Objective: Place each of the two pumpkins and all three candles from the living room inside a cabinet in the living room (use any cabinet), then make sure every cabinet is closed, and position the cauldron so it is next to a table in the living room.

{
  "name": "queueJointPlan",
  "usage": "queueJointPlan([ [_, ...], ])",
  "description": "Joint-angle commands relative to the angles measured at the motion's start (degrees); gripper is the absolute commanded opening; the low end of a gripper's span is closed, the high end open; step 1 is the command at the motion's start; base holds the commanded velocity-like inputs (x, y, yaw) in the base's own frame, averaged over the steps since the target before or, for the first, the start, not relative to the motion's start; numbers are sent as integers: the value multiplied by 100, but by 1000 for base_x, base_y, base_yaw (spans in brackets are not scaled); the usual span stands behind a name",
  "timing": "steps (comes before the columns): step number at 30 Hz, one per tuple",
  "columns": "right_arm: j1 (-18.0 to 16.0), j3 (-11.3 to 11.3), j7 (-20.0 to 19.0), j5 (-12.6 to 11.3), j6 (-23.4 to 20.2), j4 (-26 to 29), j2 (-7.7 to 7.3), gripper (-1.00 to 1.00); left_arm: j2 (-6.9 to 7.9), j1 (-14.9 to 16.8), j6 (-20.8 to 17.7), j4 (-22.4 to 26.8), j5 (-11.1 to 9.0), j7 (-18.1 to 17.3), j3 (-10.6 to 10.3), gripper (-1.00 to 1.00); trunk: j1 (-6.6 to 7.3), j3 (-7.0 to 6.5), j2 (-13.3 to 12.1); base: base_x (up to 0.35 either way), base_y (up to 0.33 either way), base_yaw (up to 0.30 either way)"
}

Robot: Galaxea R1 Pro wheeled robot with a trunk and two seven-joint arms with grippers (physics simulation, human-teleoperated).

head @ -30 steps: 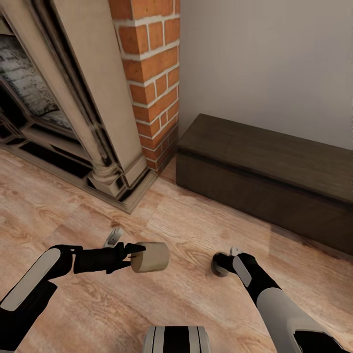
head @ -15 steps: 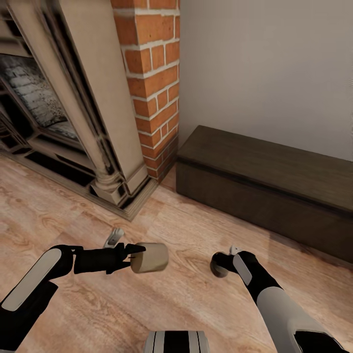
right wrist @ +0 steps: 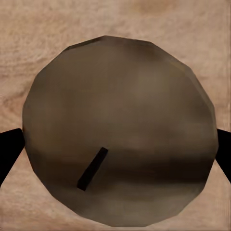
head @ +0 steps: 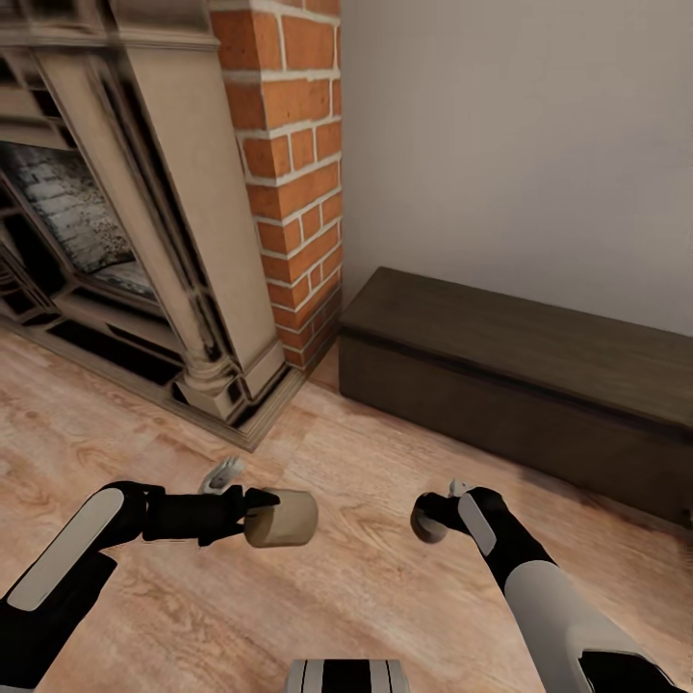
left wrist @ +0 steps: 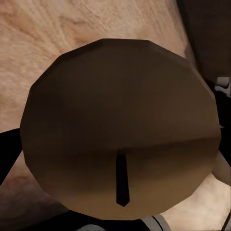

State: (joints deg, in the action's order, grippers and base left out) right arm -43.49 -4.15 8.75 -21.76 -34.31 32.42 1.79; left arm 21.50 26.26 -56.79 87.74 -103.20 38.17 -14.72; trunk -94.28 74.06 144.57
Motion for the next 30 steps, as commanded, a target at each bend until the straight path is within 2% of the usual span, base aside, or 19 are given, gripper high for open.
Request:
queueJointPlan([
  [1, -2, -27, 45, -61, -42, 8, 6, -100, 4, 2, 1, 10, -60, 79, -4, -100, 3, -22, 0, 0, 0, -239],
  [7, -2, -40, 48, -65, -83, 10, 6, -100, 3, 2, 10, 9, 25, 141, -5, -100, 19, -179, -8, -34, 0, -260],
  [10, -2, -39, 48, -65, -85, 9, 6, -100, 3, 2, 10, 10, 120, 145, -5, -100, 26, -259, -12, -255, 0, -267],
  [15, -2, -36, 48, -65, -85, 9, 6, -100, 2, 2, 10, 15, 155, 144, -8, -100, 39, -391, -19, -327, 0, -256],
  [23, -2, -18, 48, -65, -76, 10, 6, -100, -5, 2, 10, 14, 160, 146, -82, -100, 60, -574, -29, -329, 0, -46],
  [30, -2, -16, 44, -65, -76, 3, 13, -100, -5, 2, 10, 11, 160, 146, -86, -100, 78, -729, -39, -47, 0, -69],
])
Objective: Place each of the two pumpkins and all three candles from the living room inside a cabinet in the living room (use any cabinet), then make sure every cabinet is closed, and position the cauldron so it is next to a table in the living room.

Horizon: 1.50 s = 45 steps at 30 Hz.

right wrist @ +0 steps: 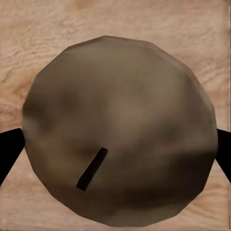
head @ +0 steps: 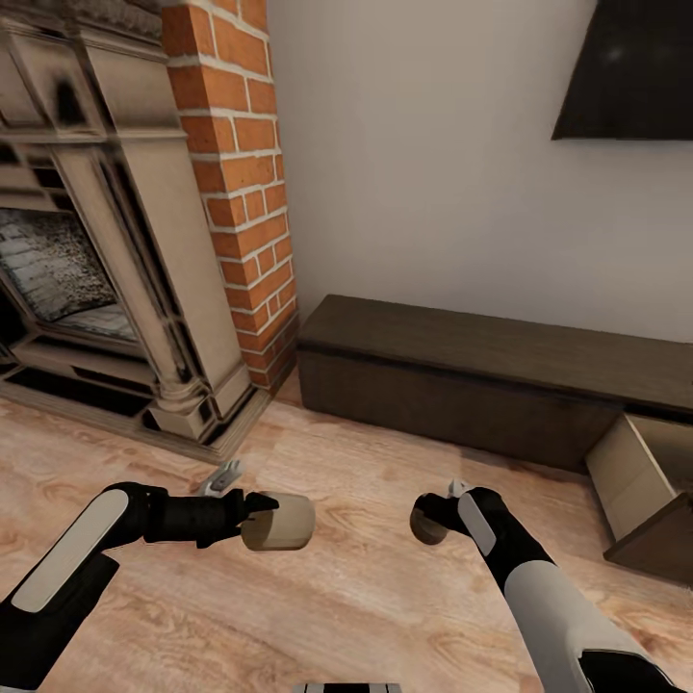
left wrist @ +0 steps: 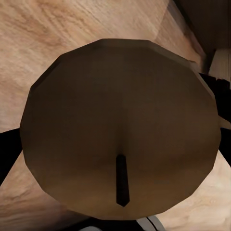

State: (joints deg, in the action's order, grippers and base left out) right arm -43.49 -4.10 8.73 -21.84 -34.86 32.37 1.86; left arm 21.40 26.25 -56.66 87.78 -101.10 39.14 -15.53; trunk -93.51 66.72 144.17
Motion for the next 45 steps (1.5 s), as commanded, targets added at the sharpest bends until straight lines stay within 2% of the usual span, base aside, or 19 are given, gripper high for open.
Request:
queueJointPlan([
  [1, -2, -21, 44, -57, -21, 9, 6, -100, 5, 3, -3, 8, -50, 50, -5, -100, 3, -17, 0, -5, 0, -216],
  [8, -2, -21, 42, -57, -21, 12, 2, -100, -9, 3, -3, 11, -50, 50, -11, -100, 21, -173, -9, -49, 0, -221],
  [15, -2, -21, 45, -55, -21, 13, 7, -100, -38, 3, -3, 11, -50, 50, -27, -100, 39, -328, -18, -276, 0, -28],
  [22, -2, -21, 43, -56, -21, 9, 7, -100, -39, 3, -3, 11, -50, 50, -29, -100, 57, -483, -28, -60, 0, -20],
  [31, -2, -21, 41, -56, -21, 6, 6, -100, -39, 3, -3, 10, -42, 63, -29, -100, 81, -682, -40, -2, 0, -254],
  [40, -2, -21, 39, -57, -21, 12, 0, -100, -141, 3, 4, 4, -23, 894, -24, -100, 104, -881, -52, -1, 0, -157],
  [45, -2, -21, 35, -57, -22, 8, -1, -100, -157, 3, 14, 3, 94, 1488, 15, -100, 117, -992, -58, -207, 0, -8],
])
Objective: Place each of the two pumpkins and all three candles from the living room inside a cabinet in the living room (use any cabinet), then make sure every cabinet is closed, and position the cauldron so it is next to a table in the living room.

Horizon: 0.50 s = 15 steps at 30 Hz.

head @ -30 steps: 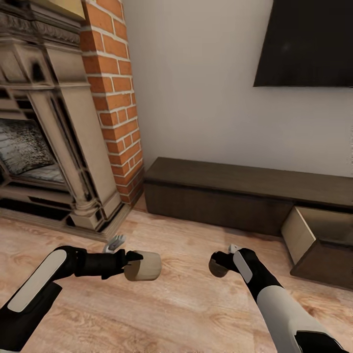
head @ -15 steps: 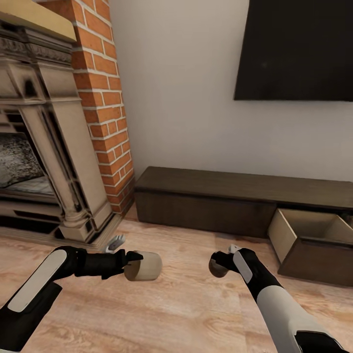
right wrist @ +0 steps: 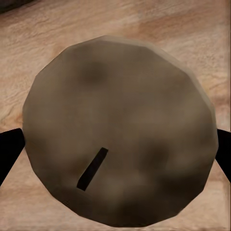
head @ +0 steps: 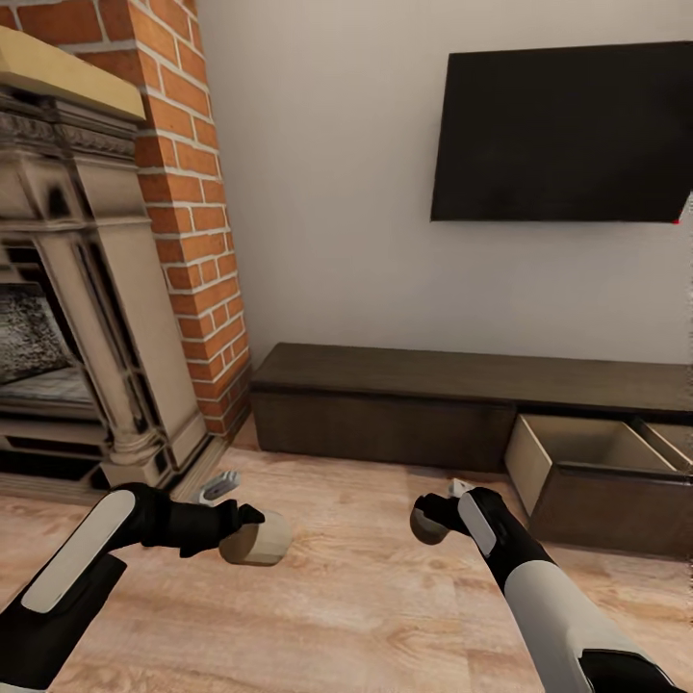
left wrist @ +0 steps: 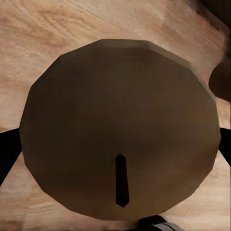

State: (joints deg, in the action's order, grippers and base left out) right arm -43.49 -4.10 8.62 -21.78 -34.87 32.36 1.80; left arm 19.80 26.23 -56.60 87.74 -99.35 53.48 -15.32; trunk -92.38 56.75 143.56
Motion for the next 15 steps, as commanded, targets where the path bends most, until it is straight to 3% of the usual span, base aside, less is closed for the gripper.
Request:
queueJointPlan([
  [1, -1, -21, 46, -63, -21, 9, 5, -100, -5, 5, 8, 8, -68, 99, -3, -100, 7, -15, 1, -265, 0, -2],
  [8, -1, -21, 49, -63, -28, 8, 5, -100, -77, 5, 9, 8, -41, 193, -14, -100, 25, -124, -8, -63, 0, 0],
  [15, -1, -21, 52, -63, -32, -8, 8, -100, -81, 5, 9, 14, -49, 174, -13, -100, 25, -62, -8, -1, 0, 0],
])
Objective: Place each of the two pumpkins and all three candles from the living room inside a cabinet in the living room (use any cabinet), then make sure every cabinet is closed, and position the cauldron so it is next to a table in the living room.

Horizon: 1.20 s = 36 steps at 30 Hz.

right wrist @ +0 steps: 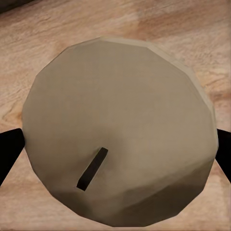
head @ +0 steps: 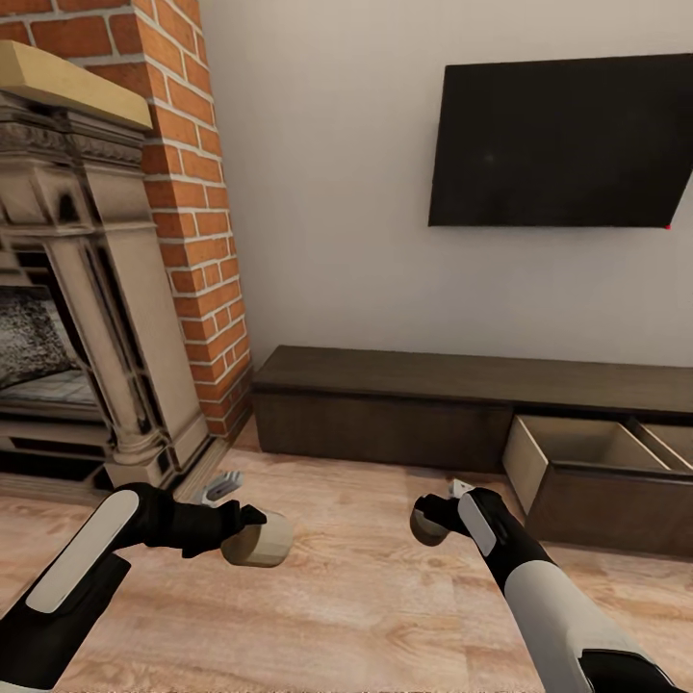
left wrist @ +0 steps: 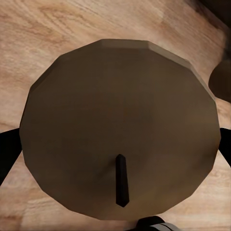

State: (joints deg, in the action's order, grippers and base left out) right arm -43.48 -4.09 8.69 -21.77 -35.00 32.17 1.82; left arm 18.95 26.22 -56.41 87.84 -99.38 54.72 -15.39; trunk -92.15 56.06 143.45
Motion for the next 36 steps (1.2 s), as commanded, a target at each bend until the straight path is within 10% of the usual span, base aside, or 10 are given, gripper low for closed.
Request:
queueJointPlan([
  [1, -2, -21, 45, -64, -20, 10, 4, -100, 4, 6, -10, 5, -43, 49, -5, -100, 2, 15, 3, 0, 0, 0],
  [36, -2, -33, 36, -81, -16, 0, 3, -100, 4, 6, -13, 5, -46, 7, -19, -100, 2, 64, 3, 0, 0, -203],
])
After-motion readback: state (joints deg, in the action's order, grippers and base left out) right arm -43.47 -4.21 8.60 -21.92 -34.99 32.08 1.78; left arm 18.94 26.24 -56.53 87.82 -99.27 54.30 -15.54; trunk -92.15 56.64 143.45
